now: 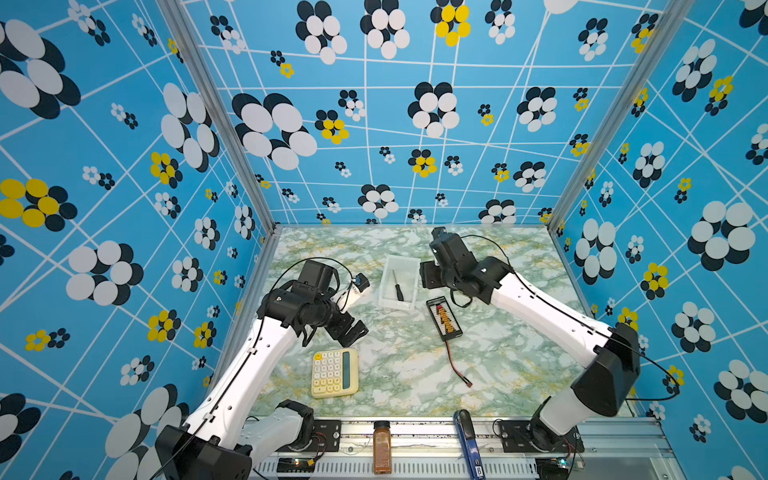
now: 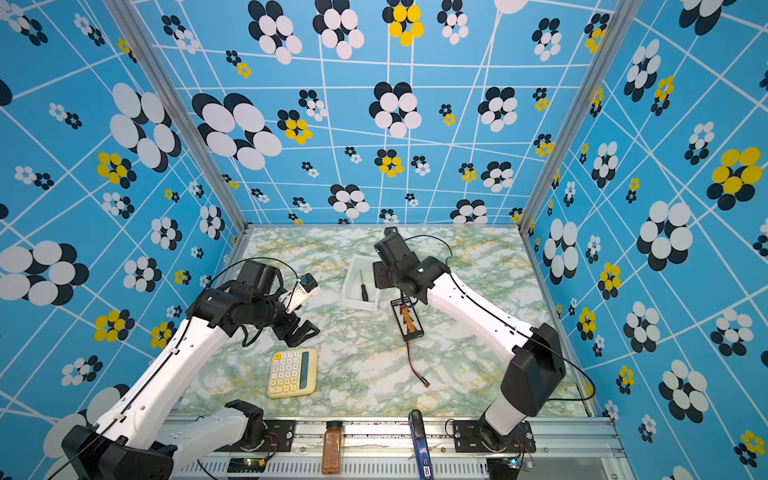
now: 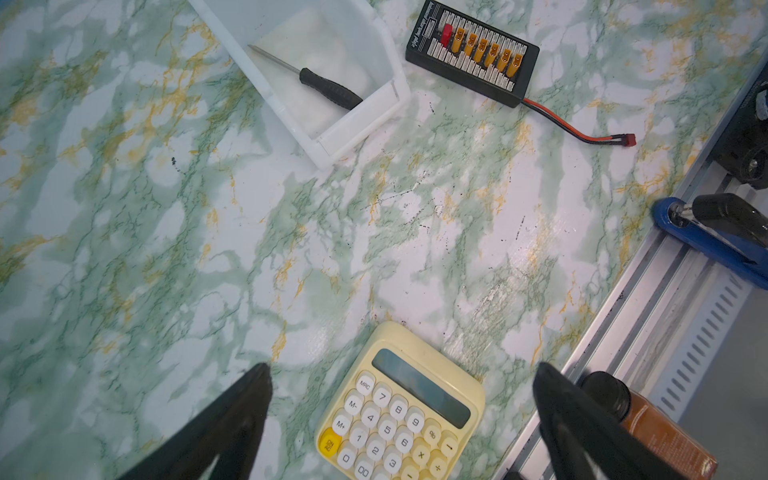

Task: Put the screwdriver in the bin
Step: 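Raise the right gripper out of the bin and draw it back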

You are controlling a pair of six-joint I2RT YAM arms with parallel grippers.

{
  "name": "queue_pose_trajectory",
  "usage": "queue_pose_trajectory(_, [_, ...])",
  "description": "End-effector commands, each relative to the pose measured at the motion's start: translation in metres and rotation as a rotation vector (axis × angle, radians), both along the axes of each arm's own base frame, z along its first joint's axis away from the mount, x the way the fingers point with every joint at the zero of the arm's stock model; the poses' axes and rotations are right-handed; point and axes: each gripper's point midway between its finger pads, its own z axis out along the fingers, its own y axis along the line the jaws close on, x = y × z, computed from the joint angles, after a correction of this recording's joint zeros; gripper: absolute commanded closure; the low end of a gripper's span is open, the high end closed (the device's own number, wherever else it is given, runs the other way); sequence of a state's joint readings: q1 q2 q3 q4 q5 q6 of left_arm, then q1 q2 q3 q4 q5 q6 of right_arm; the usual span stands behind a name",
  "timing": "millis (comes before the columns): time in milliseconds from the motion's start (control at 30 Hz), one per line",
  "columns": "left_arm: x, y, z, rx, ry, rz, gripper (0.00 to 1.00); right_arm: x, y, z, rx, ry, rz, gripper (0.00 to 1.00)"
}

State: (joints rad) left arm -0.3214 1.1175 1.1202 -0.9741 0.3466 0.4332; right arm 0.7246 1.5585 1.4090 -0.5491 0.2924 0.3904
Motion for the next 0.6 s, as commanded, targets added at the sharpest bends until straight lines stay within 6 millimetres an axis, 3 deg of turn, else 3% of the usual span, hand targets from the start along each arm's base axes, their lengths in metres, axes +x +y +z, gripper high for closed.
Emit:
queue_pose_trajectory(0, [0.007, -0.001, -0.001, 0.0, -0.007, 0.023, 0.0, 0.006, -0.023, 0.01, 0.034, -0.126, -0.061, 0.29])
queue_pose_trajectory(267, [0.022, -0.001, -0.011, 0.004, -0.024, 0.072, 0.03, -0.026, -0.07, -0.008, 0.027, -0.097, -0.126, 0.25])
queue_pose_trajectory(433, [0.038, 0.004, -0.011, 0.028, -0.048, 0.126, 0.05, -0.039, -0.085, -0.017, 0.031, -0.087, -0.164, 0.26])
queue_pose_trajectory(567, [0.055, 0.01, -0.013, 0.046, -0.066, 0.197, 0.04, -0.044, -0.098, -0.013, 0.073, -0.139, -0.217, 0.26])
